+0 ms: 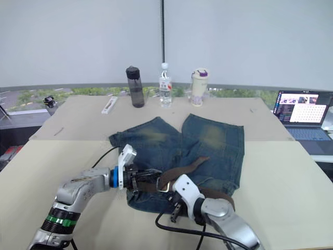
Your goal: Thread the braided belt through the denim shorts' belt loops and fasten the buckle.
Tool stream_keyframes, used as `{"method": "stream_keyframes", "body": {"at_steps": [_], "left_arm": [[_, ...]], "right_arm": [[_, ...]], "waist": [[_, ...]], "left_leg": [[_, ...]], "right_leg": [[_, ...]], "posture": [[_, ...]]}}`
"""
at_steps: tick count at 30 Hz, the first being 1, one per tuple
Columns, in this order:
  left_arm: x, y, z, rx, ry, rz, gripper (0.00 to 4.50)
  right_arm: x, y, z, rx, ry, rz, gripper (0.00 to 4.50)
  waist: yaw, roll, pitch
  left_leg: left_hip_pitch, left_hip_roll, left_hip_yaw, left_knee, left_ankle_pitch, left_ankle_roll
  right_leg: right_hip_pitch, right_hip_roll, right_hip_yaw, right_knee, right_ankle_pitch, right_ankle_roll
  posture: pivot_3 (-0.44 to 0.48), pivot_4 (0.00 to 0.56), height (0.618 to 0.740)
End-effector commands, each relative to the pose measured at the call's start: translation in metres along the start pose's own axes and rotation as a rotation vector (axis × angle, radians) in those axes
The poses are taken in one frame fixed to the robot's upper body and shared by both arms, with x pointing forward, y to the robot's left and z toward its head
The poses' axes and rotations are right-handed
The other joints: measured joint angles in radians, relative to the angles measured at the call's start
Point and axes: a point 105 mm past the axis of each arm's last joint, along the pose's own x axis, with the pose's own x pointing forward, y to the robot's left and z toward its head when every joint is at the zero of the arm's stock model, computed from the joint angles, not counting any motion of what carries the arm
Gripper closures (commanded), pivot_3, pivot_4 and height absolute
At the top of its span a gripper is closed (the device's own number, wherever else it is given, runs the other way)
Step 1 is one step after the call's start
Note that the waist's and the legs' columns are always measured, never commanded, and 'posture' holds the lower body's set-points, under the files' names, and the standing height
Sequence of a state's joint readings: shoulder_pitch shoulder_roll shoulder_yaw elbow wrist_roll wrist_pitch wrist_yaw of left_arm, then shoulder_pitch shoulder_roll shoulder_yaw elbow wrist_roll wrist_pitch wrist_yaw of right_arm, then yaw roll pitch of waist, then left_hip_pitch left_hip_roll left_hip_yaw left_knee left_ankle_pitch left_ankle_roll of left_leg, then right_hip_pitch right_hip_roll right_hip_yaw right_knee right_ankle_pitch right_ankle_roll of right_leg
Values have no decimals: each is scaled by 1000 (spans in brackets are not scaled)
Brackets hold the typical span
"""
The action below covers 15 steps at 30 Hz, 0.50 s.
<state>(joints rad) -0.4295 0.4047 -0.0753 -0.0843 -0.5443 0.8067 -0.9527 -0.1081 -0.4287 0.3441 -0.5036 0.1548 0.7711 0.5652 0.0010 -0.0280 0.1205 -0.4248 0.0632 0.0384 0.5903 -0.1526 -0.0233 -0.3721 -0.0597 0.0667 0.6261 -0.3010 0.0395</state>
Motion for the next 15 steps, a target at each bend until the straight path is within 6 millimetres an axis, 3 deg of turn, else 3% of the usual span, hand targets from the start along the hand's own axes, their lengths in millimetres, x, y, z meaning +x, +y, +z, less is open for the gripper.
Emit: {"method": "stream_keyframes", "body": {"at_steps": [1, 5, 10, 12, 14, 15], "left_arm": [[8, -15, 9, 28, -27, -84, 4428], [29, 4, -36, 76, 142, -37, 4428], [38, 32, -84, 143, 309, 42, 4428], [39, 34, -89, 148, 316, 38, 4428], [37, 26, -81, 131, 238, -25, 4428], [35, 21, -63, 36, 124, -55, 4428]], "right_arm": [[-7, -8, -1, -3, 16, -29, 4500], [-13, -9, 2, -10, 17, -37, 4500], [-27, -9, 5, -9, 19, -66, 4500], [-31, -8, 6, -9, 20, -70, 4500], [-40, -6, 11, -10, -1, -91, 4500], [-46, -6, 14, -14, -13, -103, 4500]], "waist": [[0, 0, 0], [5, 0, 0], [14, 0, -1], [13, 0, -3], [10, 0, -4], [9, 0, -4]], "left_leg": [[0, 0, 0, 0, 0, 0], [1, -1, 0, 0, 3, 5], [0, -1, 0, 1, 0, 0], [1, -2, 0, 1, 0, 0], [1, -1, 0, 1, 0, 0], [1, -1, 0, 1, 0, 0]], "right_leg": [[0, 0, 0, 0, 0, 0], [1, 0, 0, 0, 0, 0], [1, -1, 0, -1, 0, 0], [2, -2, 0, -2, 0, -1], [2, -2, 0, -2, 0, 0], [2, -2, 0, -2, 0, 0]], "posture": [[0, 150, 740], [0, 150, 740], [0, 150, 740], [0, 150, 740], [0, 150, 740], [0, 150, 740]]}}
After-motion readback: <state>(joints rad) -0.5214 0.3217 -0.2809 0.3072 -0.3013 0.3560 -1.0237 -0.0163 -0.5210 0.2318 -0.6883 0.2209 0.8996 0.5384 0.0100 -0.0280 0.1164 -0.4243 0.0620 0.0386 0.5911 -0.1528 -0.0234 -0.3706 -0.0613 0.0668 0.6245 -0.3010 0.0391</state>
